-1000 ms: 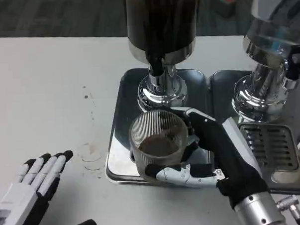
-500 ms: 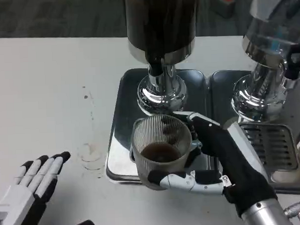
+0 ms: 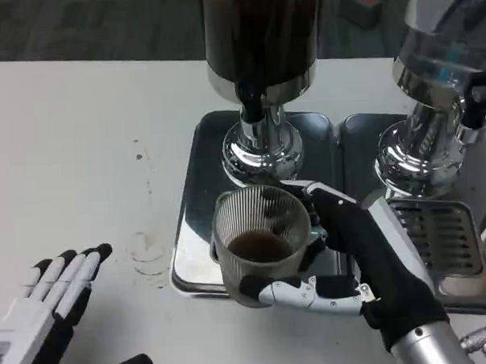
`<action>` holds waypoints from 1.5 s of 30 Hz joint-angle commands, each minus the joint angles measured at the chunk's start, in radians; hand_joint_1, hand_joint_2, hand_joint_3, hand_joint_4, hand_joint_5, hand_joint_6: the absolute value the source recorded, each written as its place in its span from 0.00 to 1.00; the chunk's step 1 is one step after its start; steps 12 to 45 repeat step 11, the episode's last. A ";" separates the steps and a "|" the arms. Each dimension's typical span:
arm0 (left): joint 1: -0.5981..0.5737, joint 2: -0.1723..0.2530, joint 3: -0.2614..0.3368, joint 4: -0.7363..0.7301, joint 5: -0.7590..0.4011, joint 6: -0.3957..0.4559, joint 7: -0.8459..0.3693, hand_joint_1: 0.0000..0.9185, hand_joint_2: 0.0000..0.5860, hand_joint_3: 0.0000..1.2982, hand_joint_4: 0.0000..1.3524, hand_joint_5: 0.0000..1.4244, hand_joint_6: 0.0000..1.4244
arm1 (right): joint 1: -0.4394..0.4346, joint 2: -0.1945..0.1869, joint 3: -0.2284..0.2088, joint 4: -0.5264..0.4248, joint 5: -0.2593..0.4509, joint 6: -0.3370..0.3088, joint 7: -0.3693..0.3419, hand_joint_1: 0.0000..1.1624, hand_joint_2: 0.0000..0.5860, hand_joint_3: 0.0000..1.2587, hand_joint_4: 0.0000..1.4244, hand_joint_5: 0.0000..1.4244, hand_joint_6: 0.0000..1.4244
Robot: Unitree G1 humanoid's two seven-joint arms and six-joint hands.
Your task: Grasp the cup under the faucet to collect the drink, then remove the cup.
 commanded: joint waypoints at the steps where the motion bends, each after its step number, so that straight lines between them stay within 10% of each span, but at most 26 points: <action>1: 0.001 0.012 -0.002 0.002 -0.003 0.000 0.007 0.00 0.16 0.00 0.00 0.00 0.00 | -0.010 0.015 0.001 -0.038 0.013 -0.006 -0.007 0.83 0.40 0.33 0.40 0.46 0.58; 45: -0.005 0.021 -0.001 0.011 -0.007 -0.007 0.005 0.00 0.16 0.00 0.00 0.00 0.00 | 0.000 0.017 -0.001 -0.043 0.009 -0.009 -0.014 0.83 0.40 0.33 0.40 0.46 0.58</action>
